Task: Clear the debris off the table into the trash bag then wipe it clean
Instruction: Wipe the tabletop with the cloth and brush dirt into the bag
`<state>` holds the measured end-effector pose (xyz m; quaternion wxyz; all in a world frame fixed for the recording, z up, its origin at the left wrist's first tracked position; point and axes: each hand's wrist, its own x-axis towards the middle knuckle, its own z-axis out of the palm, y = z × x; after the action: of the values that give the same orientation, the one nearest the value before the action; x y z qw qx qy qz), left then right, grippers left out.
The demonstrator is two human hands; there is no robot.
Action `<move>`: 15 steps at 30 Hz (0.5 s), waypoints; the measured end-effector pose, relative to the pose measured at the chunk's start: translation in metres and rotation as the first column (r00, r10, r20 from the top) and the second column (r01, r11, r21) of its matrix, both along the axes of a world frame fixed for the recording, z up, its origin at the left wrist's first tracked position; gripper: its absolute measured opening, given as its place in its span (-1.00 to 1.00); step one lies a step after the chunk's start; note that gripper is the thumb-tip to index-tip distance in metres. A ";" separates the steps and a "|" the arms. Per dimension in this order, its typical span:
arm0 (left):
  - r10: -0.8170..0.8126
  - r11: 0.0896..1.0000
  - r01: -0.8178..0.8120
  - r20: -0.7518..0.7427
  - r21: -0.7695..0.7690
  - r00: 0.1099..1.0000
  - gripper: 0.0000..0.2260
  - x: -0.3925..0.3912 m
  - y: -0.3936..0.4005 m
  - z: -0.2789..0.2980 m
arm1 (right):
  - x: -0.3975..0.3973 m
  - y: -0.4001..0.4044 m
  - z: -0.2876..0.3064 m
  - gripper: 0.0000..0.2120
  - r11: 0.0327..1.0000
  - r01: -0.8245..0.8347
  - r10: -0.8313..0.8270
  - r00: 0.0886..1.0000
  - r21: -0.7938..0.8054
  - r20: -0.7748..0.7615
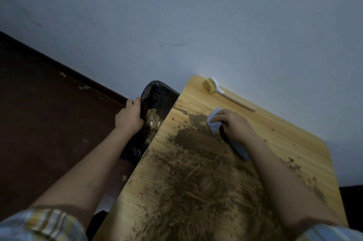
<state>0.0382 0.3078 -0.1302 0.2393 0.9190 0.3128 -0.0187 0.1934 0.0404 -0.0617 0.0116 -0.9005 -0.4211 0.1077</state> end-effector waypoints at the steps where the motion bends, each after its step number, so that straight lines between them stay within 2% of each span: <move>1: 0.001 1.000 -0.001 0.001 -0.001 1.000 -0.48 -0.001 0.000 0.000 | -0.002 0.002 -0.004 -0.60 1.000 0.006 -0.006 1.000 0.018 -0.007; 12: -0.009 1.000 0.009 -0.008 -0.019 1.000 -0.49 -0.006 -0.003 0.007 | -0.016 0.076 -0.013 -0.60 0.987 -0.111 0.106 0.993 0.116 0.053; 15: -0.009 1.000 0.009 -0.010 -0.009 1.000 -0.49 -0.005 -0.003 0.007 | -0.015 0.077 -0.003 -0.63 0.966 -0.106 0.088 0.992 0.237 0.086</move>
<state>0.0329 0.3050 -0.1232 0.2418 0.9192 0.3098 -0.0256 0.1779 0.1175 -0.0648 0.1001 -0.8740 -0.4749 0.0225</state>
